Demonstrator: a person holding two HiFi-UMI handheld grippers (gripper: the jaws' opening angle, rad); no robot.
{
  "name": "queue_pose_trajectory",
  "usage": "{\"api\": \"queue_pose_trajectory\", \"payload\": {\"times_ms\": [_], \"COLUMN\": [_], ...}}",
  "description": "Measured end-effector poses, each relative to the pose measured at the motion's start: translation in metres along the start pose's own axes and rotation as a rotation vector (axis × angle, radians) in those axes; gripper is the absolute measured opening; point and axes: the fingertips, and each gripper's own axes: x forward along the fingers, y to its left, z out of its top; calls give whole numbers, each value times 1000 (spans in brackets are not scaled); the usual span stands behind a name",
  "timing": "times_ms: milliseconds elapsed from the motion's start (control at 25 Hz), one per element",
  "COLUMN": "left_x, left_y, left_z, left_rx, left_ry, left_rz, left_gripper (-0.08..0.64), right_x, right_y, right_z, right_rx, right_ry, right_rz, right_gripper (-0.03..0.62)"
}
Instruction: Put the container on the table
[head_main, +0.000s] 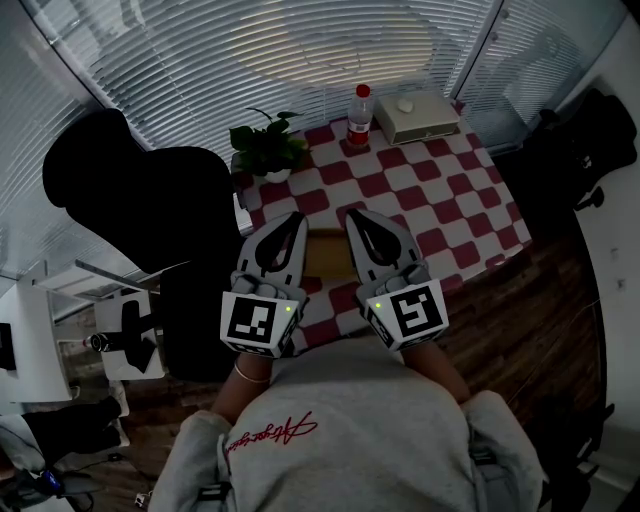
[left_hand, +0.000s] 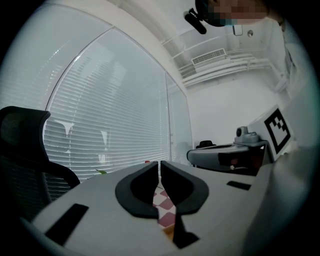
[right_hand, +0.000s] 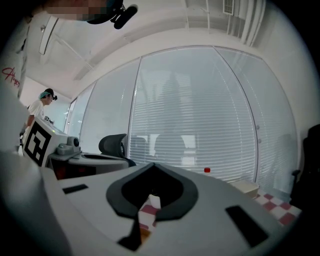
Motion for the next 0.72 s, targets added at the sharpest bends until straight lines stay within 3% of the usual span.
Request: {"api": "queue_pose_trajectory", "payload": {"times_ms": [720], "left_x": [-2], "left_y": [-4], "left_z": [1], "left_rx": [-6], "left_ry": [-19], "left_rz": [14], "left_gripper": [28], "right_x": [-7], "right_y": [-2], "right_z": [4], "right_rx": [-10], "right_ry": [-16], "right_rz": [9], "right_gripper": [9]}}
